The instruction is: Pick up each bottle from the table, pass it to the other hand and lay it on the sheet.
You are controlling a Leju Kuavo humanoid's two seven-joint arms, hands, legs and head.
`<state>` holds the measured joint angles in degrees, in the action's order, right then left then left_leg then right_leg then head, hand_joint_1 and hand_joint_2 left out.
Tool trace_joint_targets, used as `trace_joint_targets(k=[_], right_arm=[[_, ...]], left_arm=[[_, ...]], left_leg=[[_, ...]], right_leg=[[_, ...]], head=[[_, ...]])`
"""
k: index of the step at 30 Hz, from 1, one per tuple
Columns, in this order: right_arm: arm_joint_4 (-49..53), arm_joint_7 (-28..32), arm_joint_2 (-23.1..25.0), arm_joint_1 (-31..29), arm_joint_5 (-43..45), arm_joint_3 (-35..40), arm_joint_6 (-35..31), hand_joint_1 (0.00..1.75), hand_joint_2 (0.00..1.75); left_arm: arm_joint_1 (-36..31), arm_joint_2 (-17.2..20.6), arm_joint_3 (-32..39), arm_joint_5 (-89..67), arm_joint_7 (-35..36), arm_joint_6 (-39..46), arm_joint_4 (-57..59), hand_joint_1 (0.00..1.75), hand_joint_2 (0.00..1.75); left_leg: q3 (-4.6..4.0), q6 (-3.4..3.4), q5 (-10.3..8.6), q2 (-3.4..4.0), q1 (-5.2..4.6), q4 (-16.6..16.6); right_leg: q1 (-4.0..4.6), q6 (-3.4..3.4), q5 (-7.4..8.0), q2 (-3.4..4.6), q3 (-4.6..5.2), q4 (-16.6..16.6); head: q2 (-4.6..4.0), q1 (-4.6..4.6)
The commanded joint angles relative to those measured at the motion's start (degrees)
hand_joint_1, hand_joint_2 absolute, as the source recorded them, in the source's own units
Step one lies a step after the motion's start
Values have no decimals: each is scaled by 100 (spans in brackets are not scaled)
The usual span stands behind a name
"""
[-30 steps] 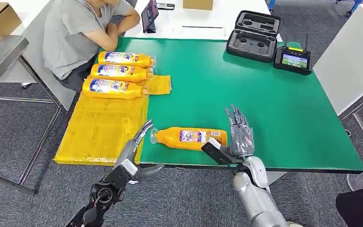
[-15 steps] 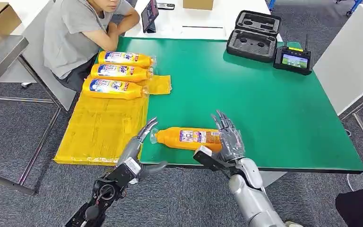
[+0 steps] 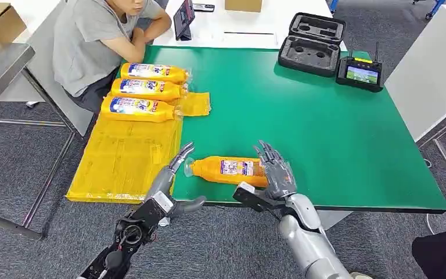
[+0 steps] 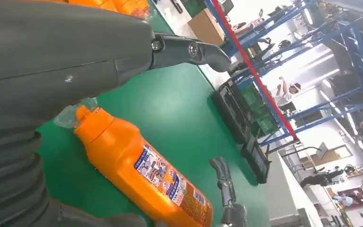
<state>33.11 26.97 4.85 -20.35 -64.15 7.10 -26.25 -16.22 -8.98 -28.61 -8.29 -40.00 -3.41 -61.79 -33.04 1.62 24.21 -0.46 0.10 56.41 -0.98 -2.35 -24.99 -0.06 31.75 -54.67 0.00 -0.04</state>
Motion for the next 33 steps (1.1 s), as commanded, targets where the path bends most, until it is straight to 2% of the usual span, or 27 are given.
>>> trace_joint_targets(k=[1, 13, 19, 33], right_arm=[[-542, -140, -79, -448, -96, 269, -81, 0, 175], [-507, -500, -94, -422, -399, 348, -247, 0, 175], [-641, -618, -97, -468, -401, 326, 202, 0, 175], [-671, -762, -124, -483, -489, 354, 459, 0, 175]], left_arm=[[-220, 143, -210, 3, 0, 36, 309, 0, 175], [-326, 54, -220, -35, 0, -85, 465, 0, 175], [-344, 19, -230, -33, 0, -144, 486, 0, 175], [-335, 17, -260, -26, 0, -180, 475, 0, 175]], left_leg=[[7, -5, 4, 8, 0, 2], [2, -5, 2, 3, 0, 3], [3, -4, 2, 4, -1, 3], [2, -4, 2, 4, 0, 2]], right_leg=[[1, 7, -2, 6, -4, -2], [1, 6, -1, 1, -1, -3], [0, 6, -2, 2, -1, -3], [0, 6, -1, 2, -1, -2]], head=[[0, 0], [0, 0], [0, 0], [-2, 0]])
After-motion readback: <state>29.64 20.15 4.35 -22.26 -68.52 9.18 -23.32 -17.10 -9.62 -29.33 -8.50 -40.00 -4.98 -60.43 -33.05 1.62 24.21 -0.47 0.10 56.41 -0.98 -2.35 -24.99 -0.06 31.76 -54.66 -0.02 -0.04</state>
